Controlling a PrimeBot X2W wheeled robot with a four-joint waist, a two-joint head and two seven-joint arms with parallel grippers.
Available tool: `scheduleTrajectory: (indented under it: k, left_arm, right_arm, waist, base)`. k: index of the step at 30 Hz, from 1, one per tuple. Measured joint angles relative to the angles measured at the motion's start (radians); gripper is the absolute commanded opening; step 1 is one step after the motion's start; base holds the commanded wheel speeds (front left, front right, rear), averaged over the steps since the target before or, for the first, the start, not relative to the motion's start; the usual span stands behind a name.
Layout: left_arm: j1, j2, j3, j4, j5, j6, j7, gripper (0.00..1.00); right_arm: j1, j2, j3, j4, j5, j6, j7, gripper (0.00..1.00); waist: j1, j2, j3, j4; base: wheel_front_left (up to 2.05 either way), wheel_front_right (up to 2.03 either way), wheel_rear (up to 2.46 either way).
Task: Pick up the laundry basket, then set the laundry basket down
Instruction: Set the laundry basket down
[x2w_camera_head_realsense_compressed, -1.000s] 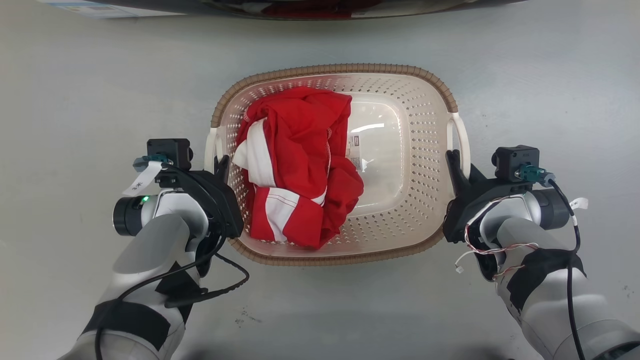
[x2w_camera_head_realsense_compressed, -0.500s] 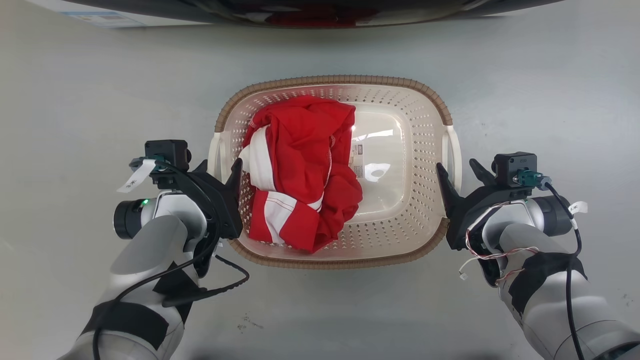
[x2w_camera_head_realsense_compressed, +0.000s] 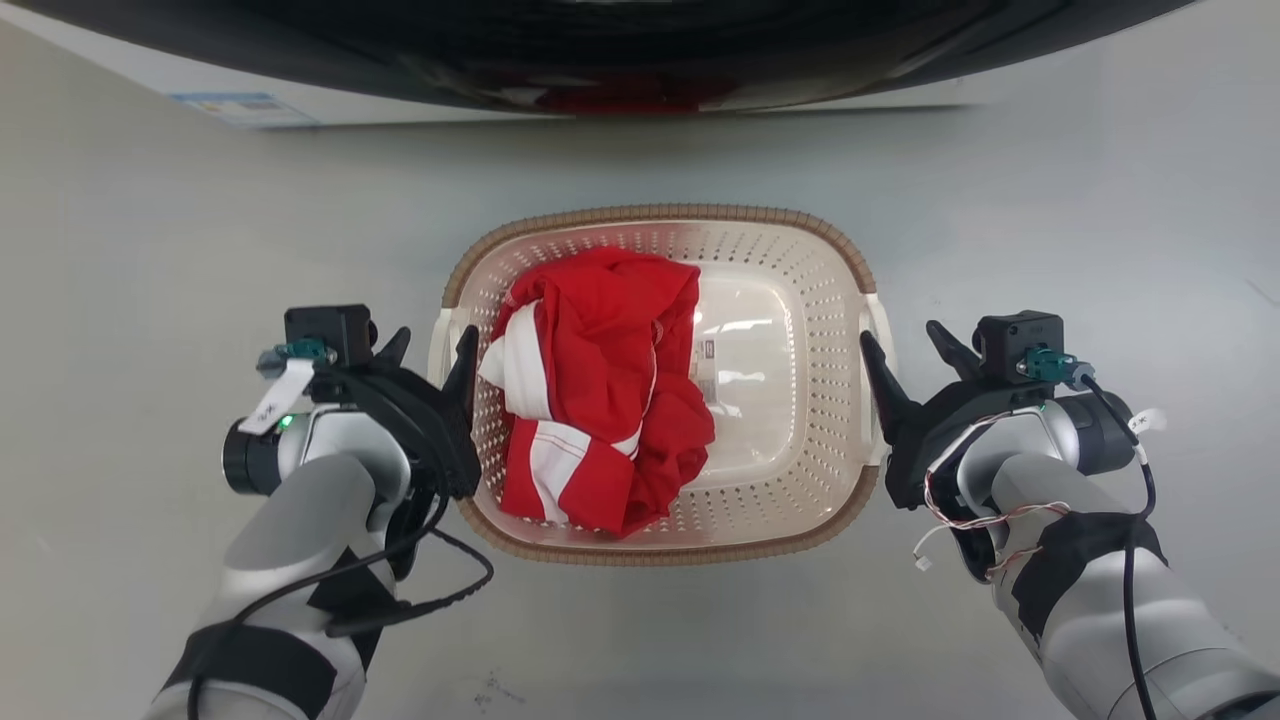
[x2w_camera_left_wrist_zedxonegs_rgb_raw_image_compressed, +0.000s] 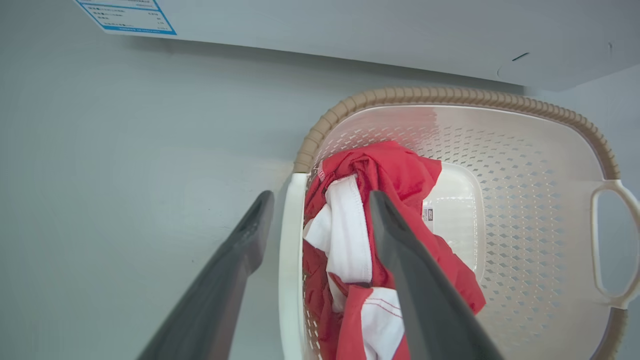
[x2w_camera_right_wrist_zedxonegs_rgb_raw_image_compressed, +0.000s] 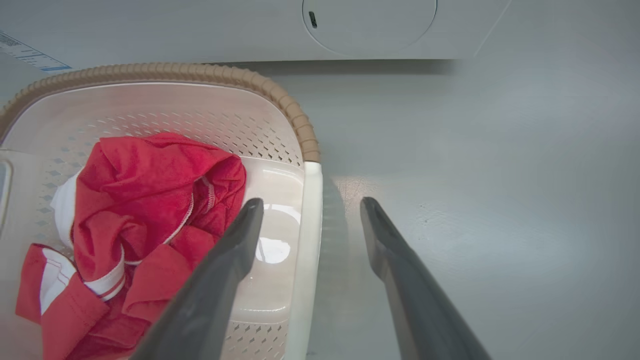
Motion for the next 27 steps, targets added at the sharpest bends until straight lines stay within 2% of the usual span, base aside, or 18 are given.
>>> scheduleTrajectory:
  k: [6,13,22,27]
  left_arm:
    - [0.042,0.013,-0.024,-0.011,0.037,0.000,-0.058,1.00]
    - [0.094,0.030,-0.033,-0.042,0.052,-0.004,-0.076,1.00]
    - [0.180,0.056,-0.037,-0.145,0.094,0.003,-0.076,1.00]
    - [0.241,0.072,-0.020,-0.240,0.117,0.035,-0.076,1.00]
  right_arm:
    - [0.056,0.001,-0.011,-0.033,0.000,0.001,-0.001,1.00]
    - [0.121,-0.002,-0.045,-0.103,0.001,-0.002,-0.001,1.00]
    - [0.239,-0.024,-0.099,-0.223,0.000,-0.034,-0.001,1.00]
    - [0.306,-0.041,-0.127,-0.302,-0.008,-0.055,-0.001,1.00]
  waist:
    - [0.0000,-0.0001,-0.070,-0.009]
    - [-0.0001,-0.0001,-0.151,-0.017]
    - [-0.0002,-0.0001,-0.277,-0.026]
    - [-0.0002,-0.0002,-0.346,-0.027]
  base:
    - [0.00,0.00,0.00]
    - [0.00,0.00,0.00]
    - [0.00,0.00,0.00]
    - [0.00,0.00,0.00]
